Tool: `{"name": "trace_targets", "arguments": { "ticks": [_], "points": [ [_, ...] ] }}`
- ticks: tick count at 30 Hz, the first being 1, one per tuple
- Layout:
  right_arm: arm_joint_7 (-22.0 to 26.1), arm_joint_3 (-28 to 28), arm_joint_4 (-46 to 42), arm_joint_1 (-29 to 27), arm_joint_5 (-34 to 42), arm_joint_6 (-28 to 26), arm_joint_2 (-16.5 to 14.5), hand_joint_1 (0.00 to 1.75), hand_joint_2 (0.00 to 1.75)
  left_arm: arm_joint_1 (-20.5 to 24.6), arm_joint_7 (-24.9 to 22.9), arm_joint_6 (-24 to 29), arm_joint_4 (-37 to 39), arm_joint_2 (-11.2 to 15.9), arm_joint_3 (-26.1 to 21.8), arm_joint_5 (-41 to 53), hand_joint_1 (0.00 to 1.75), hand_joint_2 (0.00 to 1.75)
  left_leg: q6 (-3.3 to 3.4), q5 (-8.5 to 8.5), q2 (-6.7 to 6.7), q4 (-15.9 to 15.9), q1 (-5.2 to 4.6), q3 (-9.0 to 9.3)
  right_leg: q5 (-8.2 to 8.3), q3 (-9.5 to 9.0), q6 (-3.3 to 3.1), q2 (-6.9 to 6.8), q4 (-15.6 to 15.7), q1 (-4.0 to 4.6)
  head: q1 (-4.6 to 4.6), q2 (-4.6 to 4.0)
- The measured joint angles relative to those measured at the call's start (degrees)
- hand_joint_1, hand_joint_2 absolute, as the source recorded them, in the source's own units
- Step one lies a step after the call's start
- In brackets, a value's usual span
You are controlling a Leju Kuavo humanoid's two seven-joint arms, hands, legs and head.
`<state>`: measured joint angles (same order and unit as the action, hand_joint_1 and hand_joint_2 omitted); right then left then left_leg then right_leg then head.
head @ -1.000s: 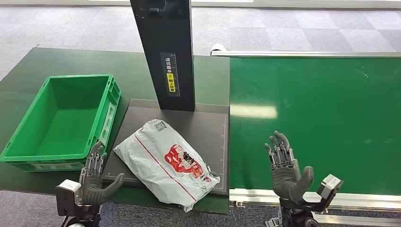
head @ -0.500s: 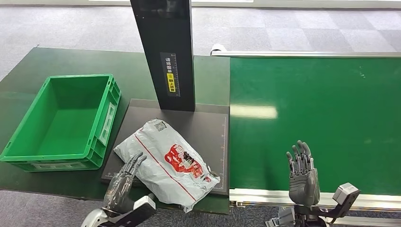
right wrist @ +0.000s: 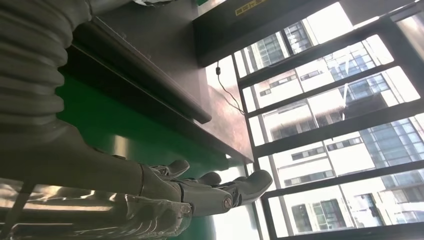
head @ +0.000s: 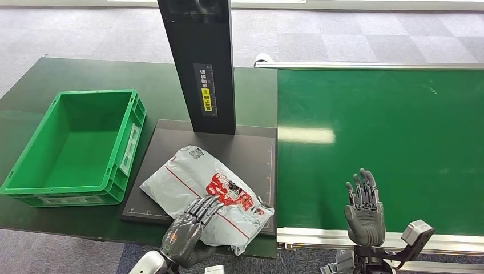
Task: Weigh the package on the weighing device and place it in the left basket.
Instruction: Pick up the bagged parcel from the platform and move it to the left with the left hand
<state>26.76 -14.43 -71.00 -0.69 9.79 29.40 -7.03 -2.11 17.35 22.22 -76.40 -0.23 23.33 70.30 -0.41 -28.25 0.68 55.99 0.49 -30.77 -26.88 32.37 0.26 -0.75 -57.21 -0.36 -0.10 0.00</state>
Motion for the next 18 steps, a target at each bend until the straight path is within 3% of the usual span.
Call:
{"name": "trace_targets", "arguments": {
  "ticks": [2, 4, 10, 18],
  "points": [
    [-0.2, -0.2, -0.2, -0.1, 0.2, 0.0, -0.1, 0.0, 1.75, 0.8, 0.3, 0.2, 0.0, 0.0, 0.3, -0.9, 1.34, 1.75, 0.0, 0.0, 0.0, 0.0, 0.0, 0.0, 0.0, 0.0, 0.0, 0.0, 0.0, 0.0, -0.01, 0.0],
    [-0.3, -0.4, -0.5, -0.2, 0.5, 0.0, -0.3, 0.0, 1.75, 1.2, 0.2, 1.2, -0.1, 0.0, 0.4, -1.2, 1.71, 1.75, 0.0, 0.0, 0.01, 0.0, 0.0, -0.01, 0.0, 0.01, 0.0, 0.01, 0.0, 0.0, -0.01, 0.0],
    [-0.5, -0.6, -1.0, -0.3, 0.6, 0.1, -1.0, 0.0, 1.75, 2.1, -1.2, 4.6, -0.7, -0.8, -0.1, -2.6, 1.75, 1.75, 0.0, 0.0, 0.0, 0.0, 0.0, -0.02, -0.01, 0.02, 0.0, 0.0, 0.0, 0.0, 0.0, 0.0],
    [-0.5, -0.7, -1.9, -0.8, 0.7, 0.0, -1.4, 0.0, 1.75, 4.0, -0.4, 2.8, -2.3, -2.0, -2.5, -5.9, 1.75, 1.75, 0.0, 0.0, 0.01, 0.0, 0.0, -0.01, 0.0, 0.01, 0.0, 0.01, 0.0, 0.0, 0.0, 0.0]
  ]
}}
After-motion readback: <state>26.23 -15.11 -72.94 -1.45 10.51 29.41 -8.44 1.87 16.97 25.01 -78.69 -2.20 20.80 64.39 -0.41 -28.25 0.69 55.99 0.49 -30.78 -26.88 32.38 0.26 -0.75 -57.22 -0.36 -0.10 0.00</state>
